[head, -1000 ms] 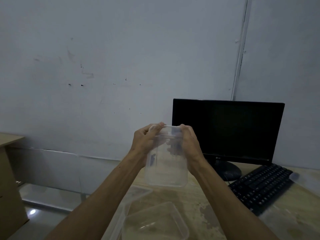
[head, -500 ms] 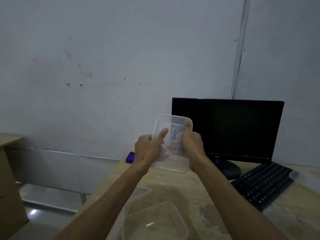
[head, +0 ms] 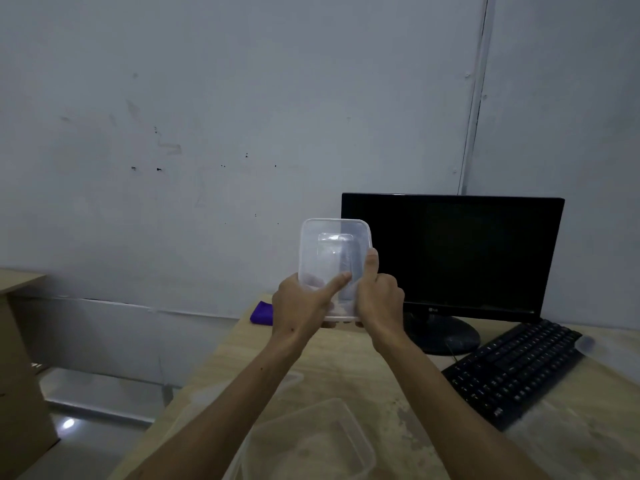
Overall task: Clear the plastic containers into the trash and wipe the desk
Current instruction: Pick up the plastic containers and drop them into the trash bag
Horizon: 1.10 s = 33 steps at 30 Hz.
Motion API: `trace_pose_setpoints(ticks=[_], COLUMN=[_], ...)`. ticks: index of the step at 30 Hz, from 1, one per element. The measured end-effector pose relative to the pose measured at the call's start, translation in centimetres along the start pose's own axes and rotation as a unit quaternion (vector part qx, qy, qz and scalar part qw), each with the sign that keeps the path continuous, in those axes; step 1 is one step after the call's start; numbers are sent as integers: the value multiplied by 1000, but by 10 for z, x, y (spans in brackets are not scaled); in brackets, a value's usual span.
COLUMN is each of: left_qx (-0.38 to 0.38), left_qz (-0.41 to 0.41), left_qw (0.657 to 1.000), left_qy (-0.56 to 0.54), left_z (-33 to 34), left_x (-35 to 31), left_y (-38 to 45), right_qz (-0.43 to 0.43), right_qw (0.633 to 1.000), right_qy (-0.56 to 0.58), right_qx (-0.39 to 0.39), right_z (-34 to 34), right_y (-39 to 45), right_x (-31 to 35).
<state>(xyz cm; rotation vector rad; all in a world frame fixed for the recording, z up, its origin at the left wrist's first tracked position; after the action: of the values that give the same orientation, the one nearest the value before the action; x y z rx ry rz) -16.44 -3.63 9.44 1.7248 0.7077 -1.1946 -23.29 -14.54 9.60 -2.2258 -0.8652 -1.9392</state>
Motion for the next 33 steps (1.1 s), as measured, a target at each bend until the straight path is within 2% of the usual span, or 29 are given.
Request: trace_pose_setpoints(ticks=[2, 5, 8, 11, 17, 19, 21, 25, 27, 30, 31, 33], left_qx=[-37, -53, 33, 134, 165, 175, 202, 178, 185, 283, 302, 278], left_qz=[-5, -18, -32, 3, 19, -9, -80, -237, -248, -227, -211, -184], left_qw=[999, 998, 998, 990, 985, 983, 973, 923, 929, 931, 929, 943], left_qy=[-9, -30, -49, -36, -44, -44, -78, -246, -202, -29, 7, 10], left_z=[-2, -6, -4, -2, -5, -9, -14, -48, -68, -78, -75, -71], left_x=[2, 3, 7, 8, 8, 9, 7, -5, -7, -14, -18, -21], left_y=[3, 3, 3, 3, -4, -8, -5, 24, 42, 37, 32, 27], right_qz=[2, 7, -11, 26, 40, 48, 25, -28, -38, -77, -84, -85], right_qw=[1000, 998, 999, 999, 999, 997, 995, 973, 960, 936, 935, 953], right_qy=[12, 30, 16, 32, 17, 17, -12, -124, -167, -230, -224, -168], right_qx=[14, 49, 36, 10, 26, 57, 100, 194, 221, 257, 260, 236], right_z=[2, 0, -6, -10, -8, -10, -14, -29, -35, -32, -30, -24], right_y=[-4, -6, -5, -2, -12, -12, -11, -6, -2, 4, 4, 3], right_x=[-1, 2, 1, -4, -9, -12, -12, -9, -5, -1, 3, 8])
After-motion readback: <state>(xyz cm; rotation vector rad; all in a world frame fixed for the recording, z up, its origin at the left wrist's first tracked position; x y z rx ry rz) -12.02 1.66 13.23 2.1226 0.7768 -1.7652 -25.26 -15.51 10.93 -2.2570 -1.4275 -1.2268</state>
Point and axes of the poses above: each hand's wrist, its own y-axis towards the middle knuckle, its own z-axis out of the palm, x = y × z, the point moved 2 cm from there along y, towards the middle knuckle, and after that the axes turned 1 degree about x, right-handed, at the moved point
